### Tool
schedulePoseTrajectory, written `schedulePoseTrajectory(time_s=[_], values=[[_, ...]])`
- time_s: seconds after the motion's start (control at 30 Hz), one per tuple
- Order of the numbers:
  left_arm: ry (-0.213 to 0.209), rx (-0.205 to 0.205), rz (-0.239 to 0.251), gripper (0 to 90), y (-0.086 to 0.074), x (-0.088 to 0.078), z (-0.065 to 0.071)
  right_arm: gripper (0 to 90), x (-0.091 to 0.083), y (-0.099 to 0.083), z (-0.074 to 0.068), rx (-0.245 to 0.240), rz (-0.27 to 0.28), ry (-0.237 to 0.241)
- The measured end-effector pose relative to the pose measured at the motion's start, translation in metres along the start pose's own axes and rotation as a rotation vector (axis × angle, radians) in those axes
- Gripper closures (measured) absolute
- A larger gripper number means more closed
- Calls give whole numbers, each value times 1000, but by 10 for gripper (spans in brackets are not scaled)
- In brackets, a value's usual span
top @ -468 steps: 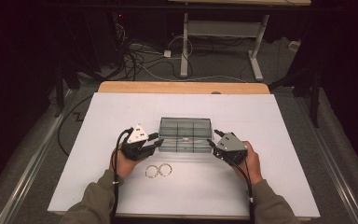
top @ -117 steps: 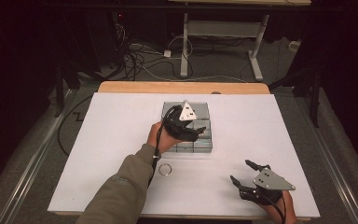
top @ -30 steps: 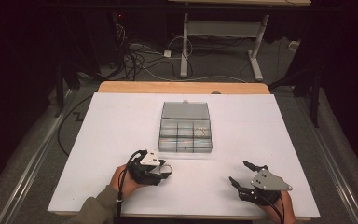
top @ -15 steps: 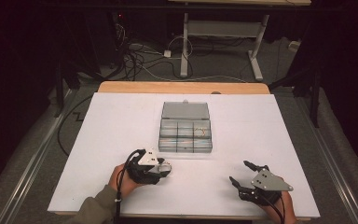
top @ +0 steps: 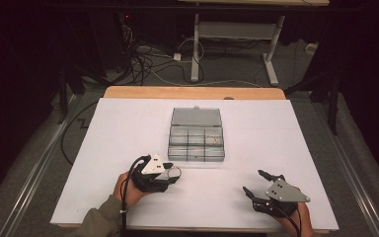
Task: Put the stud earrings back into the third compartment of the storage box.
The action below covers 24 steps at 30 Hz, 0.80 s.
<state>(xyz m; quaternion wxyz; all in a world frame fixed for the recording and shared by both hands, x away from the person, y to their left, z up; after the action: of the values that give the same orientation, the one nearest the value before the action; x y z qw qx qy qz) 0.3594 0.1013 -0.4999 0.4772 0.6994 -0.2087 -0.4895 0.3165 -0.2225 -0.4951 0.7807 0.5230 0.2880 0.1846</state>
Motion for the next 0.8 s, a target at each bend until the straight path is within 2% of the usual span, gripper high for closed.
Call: schedulePoseTrajectory(time_s=[0.37,0.6,0.8], values=[[23,11,49,471,14,-2,-5,286,0,1,1,0,7,-15],[40,23,88,471,35,-1,-13,286,0,0,2,10,1,-22],[23,9,107,471,56,13,-23,286,1,0,1,9,2,-17]])
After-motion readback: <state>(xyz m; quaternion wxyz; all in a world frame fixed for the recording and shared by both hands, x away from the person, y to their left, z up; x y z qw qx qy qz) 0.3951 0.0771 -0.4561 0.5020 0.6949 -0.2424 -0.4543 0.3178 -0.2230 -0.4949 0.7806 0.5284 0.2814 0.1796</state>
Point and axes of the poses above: each handheld gripper's, and its own axes: x roughly forward along the jaws, y roughly out of its top, z roughly to its right, the point moved 6 cm from there along x, roughly forward along the jaws, and after that the axes turned 12 degrees about z, right-handed, at the moved point
